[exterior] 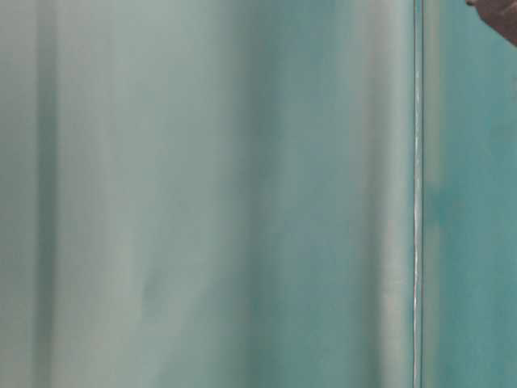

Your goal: Insert the wire into the hole on the right side and pull it with the left arm.

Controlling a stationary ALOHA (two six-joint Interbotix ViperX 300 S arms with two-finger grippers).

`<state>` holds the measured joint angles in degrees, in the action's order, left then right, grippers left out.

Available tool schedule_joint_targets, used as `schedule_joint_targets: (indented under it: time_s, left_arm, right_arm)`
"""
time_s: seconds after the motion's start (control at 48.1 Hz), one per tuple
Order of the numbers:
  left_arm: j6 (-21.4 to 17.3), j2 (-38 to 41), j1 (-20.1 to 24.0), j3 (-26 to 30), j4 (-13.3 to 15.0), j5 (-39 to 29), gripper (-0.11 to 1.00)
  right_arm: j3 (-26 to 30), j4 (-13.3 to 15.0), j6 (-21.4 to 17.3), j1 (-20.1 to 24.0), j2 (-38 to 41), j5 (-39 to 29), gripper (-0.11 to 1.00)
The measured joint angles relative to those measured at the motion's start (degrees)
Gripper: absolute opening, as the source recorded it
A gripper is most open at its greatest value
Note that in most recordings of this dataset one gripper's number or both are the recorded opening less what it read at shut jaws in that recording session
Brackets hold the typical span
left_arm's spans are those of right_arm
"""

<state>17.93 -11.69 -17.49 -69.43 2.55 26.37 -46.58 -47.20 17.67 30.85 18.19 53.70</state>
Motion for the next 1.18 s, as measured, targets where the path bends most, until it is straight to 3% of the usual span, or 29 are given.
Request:
schedule_joint_targets:
  time_s: [0.042,0.083,0.457,0.727,1.185]
  left_arm:
    - [-0.1,0.0,0.0,0.0,0.0,0.0,0.82]
    - [0.0,-0.1,0.0,0.0,0.0,0.0,0.86]
    - [-1.5,0.0,2.3,0.0,0.0,0.0,0.86]
    - [-5.2,-0.3,5.2,0.0,0.0,0.0,0.86]
    - [-5.5,-0.6,8.2,0.0,0.0,0.0,0.86]
  right_arm:
    - [0.0,0.0,0.0,0.0,0.0,0.1,0.86]
    - [0.0,0.0,0.0,0.2,-0.1,0.0,0.86]
    - [-0.1,0.0,0.0,0.0,0.0,0.1,0.86]
    - [-1.1,0.0,0.1,-1.1,-1.6,0.0,0.86]
    - [-4.1,0.0,0.2,-2.0,-5.4,0.1,0.86]
